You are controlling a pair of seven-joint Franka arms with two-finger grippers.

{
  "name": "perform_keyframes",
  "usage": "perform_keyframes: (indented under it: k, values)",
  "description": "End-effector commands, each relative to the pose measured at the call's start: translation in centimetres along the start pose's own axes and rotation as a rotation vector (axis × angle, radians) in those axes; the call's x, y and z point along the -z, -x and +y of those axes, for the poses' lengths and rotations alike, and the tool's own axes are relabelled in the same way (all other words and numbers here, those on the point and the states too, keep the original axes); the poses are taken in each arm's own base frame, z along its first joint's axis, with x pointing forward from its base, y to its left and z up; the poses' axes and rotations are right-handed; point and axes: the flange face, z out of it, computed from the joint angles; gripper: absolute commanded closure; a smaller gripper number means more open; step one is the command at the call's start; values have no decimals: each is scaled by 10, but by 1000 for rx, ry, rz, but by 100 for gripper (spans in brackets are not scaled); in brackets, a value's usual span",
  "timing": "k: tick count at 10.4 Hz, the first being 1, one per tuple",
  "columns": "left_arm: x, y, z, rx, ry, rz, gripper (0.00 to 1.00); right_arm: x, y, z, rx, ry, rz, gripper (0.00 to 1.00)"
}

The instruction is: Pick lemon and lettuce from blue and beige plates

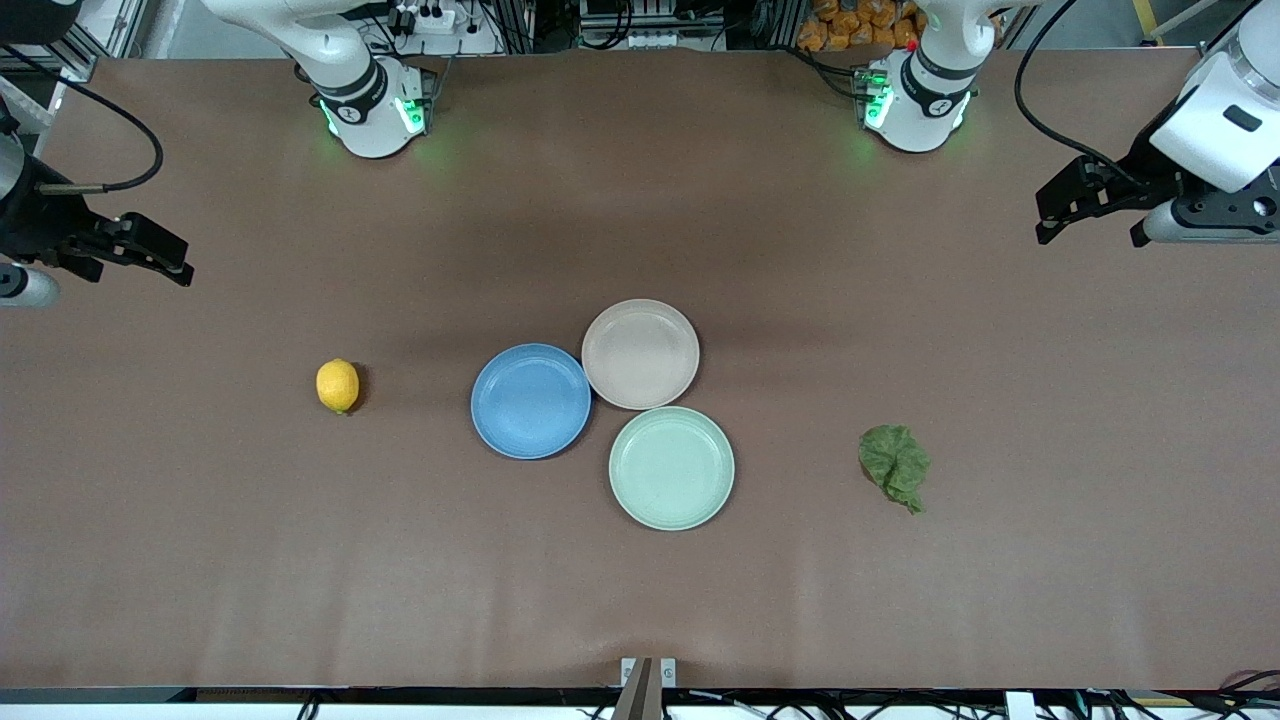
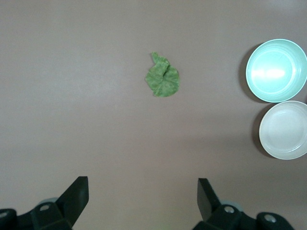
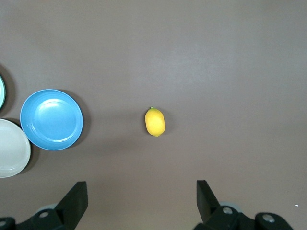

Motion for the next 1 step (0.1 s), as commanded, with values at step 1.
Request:
perform_keyframes:
  k: [1]
  values:
    - [6, 4, 2, -2, 21, 6, 0, 1, 2, -5, -7, 1, -1, 0]
